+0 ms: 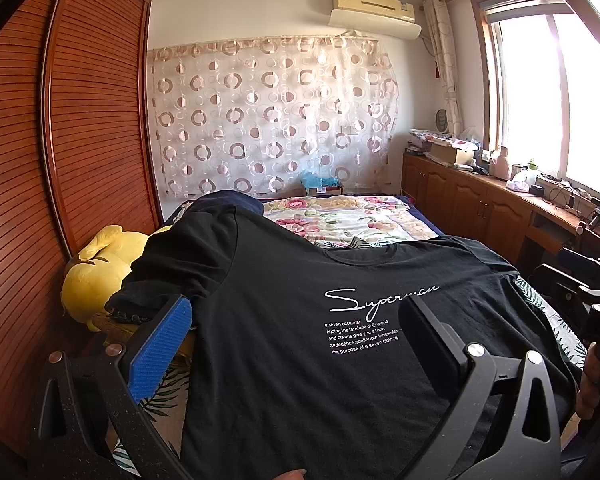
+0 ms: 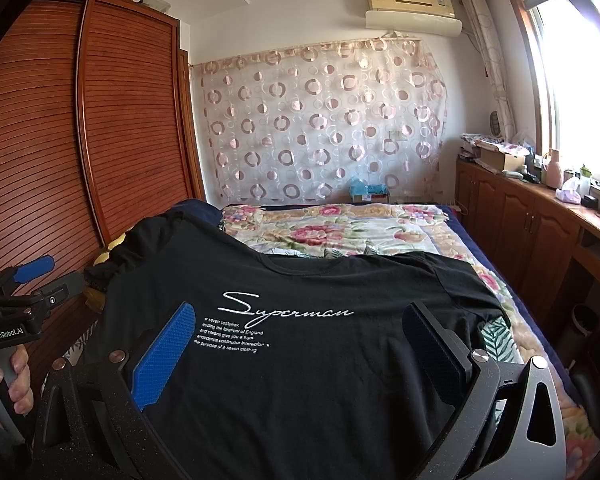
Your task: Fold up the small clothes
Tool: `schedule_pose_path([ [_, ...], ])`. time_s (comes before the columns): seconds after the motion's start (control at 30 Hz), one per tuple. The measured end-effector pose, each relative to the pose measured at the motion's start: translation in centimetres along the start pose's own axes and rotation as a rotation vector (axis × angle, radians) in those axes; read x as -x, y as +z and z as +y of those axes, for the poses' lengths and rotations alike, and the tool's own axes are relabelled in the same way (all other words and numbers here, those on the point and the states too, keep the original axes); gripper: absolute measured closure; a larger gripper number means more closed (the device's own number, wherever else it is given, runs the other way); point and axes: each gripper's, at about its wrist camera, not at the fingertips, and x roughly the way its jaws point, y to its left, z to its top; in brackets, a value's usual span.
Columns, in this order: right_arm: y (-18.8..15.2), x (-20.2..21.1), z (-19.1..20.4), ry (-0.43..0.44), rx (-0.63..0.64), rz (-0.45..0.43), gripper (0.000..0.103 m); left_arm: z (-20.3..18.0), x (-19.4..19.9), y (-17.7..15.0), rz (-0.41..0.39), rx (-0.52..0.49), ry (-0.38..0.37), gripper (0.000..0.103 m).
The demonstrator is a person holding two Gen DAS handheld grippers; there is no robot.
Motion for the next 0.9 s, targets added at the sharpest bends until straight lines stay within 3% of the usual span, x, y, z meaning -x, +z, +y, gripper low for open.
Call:
schedule_pose_path([
  [0.9,-0.05,0.24,0.16,0.012,0.003,-0.003,0.0,-0.09,-0.11,0.04,0.001,-0.005,0.002,0.0],
])
